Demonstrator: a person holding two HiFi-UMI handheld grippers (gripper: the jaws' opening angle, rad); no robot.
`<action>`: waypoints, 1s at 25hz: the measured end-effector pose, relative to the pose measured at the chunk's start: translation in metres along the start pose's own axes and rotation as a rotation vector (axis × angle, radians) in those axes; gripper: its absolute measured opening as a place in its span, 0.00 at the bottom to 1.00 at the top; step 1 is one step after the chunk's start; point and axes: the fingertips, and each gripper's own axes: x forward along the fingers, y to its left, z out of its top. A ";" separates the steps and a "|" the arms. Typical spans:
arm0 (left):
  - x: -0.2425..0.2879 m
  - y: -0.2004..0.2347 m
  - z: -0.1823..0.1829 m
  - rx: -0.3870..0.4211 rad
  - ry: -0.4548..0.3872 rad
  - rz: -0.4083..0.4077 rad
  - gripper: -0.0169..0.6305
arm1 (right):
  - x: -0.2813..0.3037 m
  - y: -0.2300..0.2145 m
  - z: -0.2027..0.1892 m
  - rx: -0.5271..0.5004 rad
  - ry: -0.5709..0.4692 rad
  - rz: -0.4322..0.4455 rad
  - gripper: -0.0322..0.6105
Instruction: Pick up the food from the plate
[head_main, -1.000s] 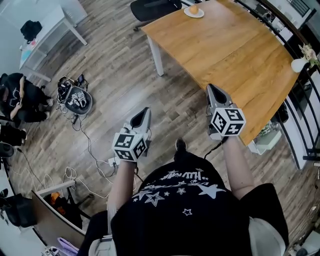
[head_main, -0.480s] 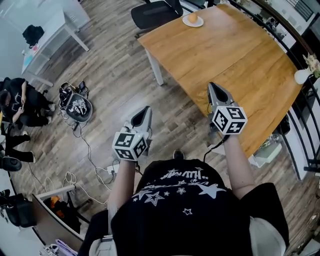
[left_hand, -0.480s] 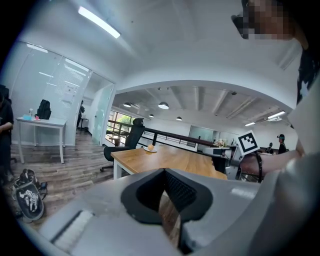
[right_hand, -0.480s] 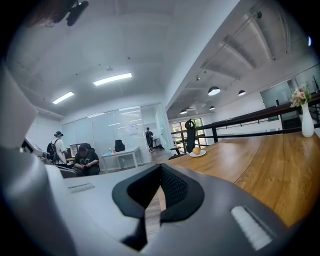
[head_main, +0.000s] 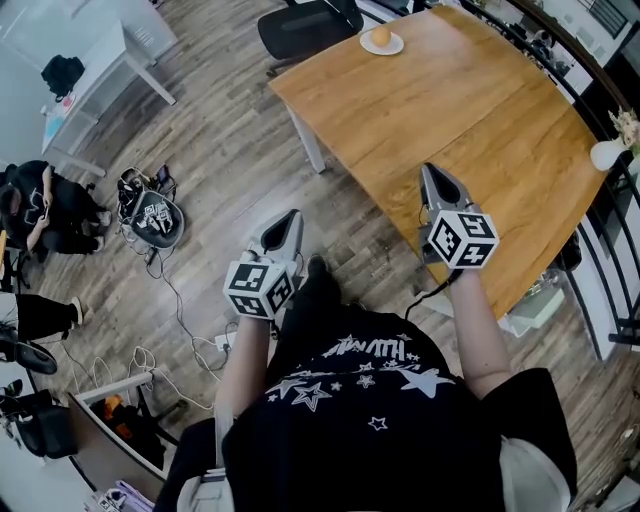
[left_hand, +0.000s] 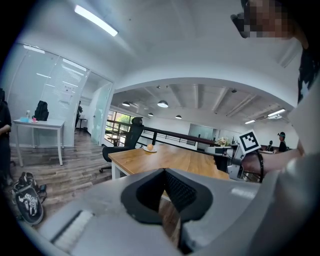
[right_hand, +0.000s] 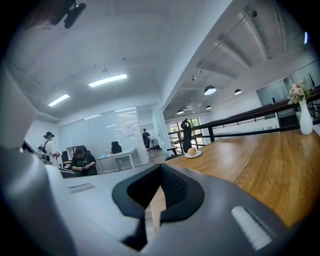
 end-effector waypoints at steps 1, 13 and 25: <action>0.004 0.003 0.002 0.001 -0.001 -0.002 0.03 | 0.002 -0.002 0.002 -0.001 -0.003 -0.004 0.05; 0.091 0.050 0.031 0.001 -0.021 -0.081 0.03 | 0.065 -0.041 0.029 -0.022 -0.021 -0.085 0.05; 0.195 0.116 0.086 0.001 -0.015 -0.184 0.03 | 0.159 -0.068 0.064 -0.032 0.003 -0.161 0.05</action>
